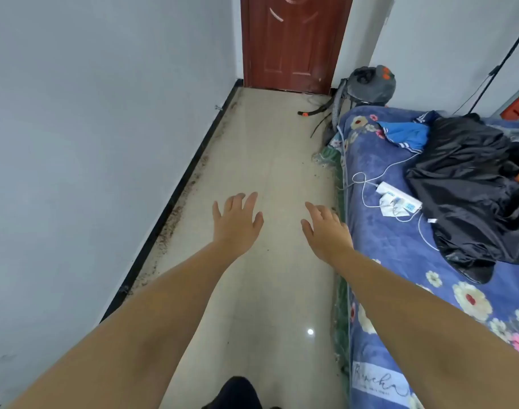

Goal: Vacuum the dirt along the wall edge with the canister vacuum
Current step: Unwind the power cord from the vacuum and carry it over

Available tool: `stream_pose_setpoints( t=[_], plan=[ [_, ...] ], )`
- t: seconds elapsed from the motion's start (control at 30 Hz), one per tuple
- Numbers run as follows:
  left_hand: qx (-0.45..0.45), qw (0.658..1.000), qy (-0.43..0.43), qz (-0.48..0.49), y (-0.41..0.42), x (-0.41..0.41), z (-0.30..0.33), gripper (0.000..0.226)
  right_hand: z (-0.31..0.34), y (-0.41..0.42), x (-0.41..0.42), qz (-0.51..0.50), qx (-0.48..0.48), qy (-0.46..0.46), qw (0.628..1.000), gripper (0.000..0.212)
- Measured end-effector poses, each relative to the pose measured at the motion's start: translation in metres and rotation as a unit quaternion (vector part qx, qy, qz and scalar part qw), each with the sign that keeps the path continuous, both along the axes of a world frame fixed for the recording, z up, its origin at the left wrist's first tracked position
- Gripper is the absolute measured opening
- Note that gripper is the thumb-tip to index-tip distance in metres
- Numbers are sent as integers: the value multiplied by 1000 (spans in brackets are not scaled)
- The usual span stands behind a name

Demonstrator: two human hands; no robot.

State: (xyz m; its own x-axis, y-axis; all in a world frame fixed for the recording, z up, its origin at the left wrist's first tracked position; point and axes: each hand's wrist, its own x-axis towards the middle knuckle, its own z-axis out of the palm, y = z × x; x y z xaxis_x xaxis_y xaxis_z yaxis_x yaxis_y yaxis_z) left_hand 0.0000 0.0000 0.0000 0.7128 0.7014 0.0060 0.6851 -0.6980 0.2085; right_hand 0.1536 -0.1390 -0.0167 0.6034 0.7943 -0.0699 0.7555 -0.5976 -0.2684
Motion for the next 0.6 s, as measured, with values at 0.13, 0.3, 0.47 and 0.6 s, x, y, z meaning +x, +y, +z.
stream_pose_setpoints(
  t=[0.13,0.3,0.47,0.6],
  plan=[
    [-6,1000,12,17,30,18,-7,52,-7,32,27,6,-27,17,999,50],
    [3,1000,-1,18,103,70,-7,52,-5,108,79,23,-28,-3,999,50],
    [-12,1000,-2,-13,197,133,7,51,8,199,140,6,-24,0,1000,50],
    [-22,999,-2,-43,267,193,15,50,17,259,192,-23,-17,10,1000,49]
  ],
)
